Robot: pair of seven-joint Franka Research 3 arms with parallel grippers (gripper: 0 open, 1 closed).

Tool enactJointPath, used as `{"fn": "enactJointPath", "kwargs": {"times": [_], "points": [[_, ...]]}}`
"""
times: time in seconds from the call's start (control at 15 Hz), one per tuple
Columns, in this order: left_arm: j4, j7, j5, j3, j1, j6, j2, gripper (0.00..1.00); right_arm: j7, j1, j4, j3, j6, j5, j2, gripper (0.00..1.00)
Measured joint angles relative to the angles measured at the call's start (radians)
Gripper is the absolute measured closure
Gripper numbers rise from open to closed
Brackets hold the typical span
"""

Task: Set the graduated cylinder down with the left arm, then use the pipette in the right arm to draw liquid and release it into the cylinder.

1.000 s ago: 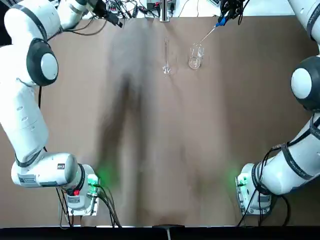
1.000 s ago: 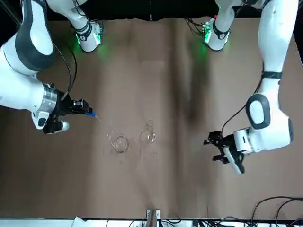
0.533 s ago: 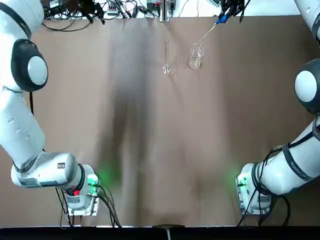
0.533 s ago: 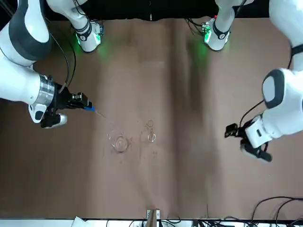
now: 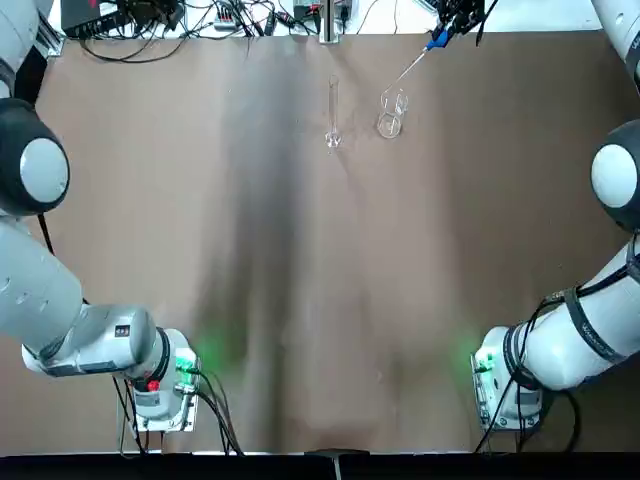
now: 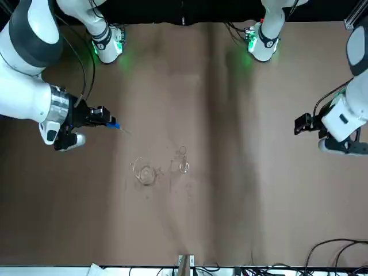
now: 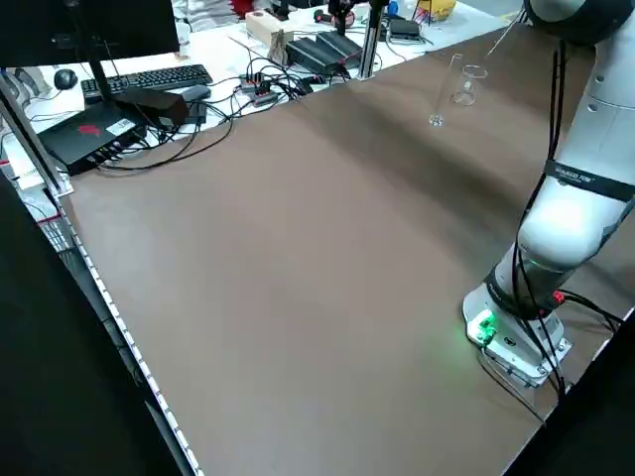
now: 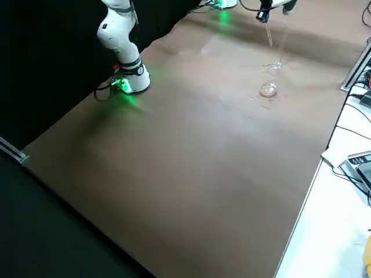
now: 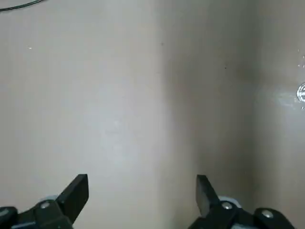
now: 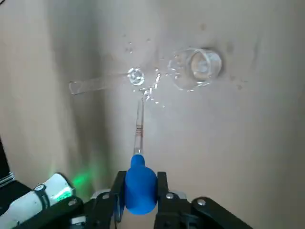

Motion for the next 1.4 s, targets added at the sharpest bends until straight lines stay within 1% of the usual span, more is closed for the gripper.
{"fn": "enactJointPath", "kwargs": {"times": [0.13, 0.47, 0.8, 1.13, 1.4], "points": [[-0.004, -0.055, 0.000, -0.001, 0.000, -0.006, -0.016, 0.00, 0.020, 0.015, 0.000, 0.001, 0.000, 0.021, -0.001, 0.70], [-0.007, -0.149, 0.000, -0.014, -0.010, -0.021, -0.030, 0.00, 0.048, 0.033, 0.003, 0.002, 0.001, 0.028, -0.004, 0.70], [-0.009, -0.157, 0.004, -0.042, -0.019, -0.030, -0.035, 0.00, 0.059, 0.038, 0.012, 0.002, 0.002, 0.079, -0.005, 0.70], [-0.009, -0.156, 0.005, -0.043, -0.019, -0.031, -0.035, 0.00, 0.060, 0.043, 0.013, 0.002, 0.006, 0.088, -0.005, 0.70], [-0.010, -0.156, 0.005, -0.043, -0.018, -0.031, -0.035, 0.00, 0.068, 0.061, 0.020, 0.002, 0.032, 0.113, -0.005, 0.70]]}}
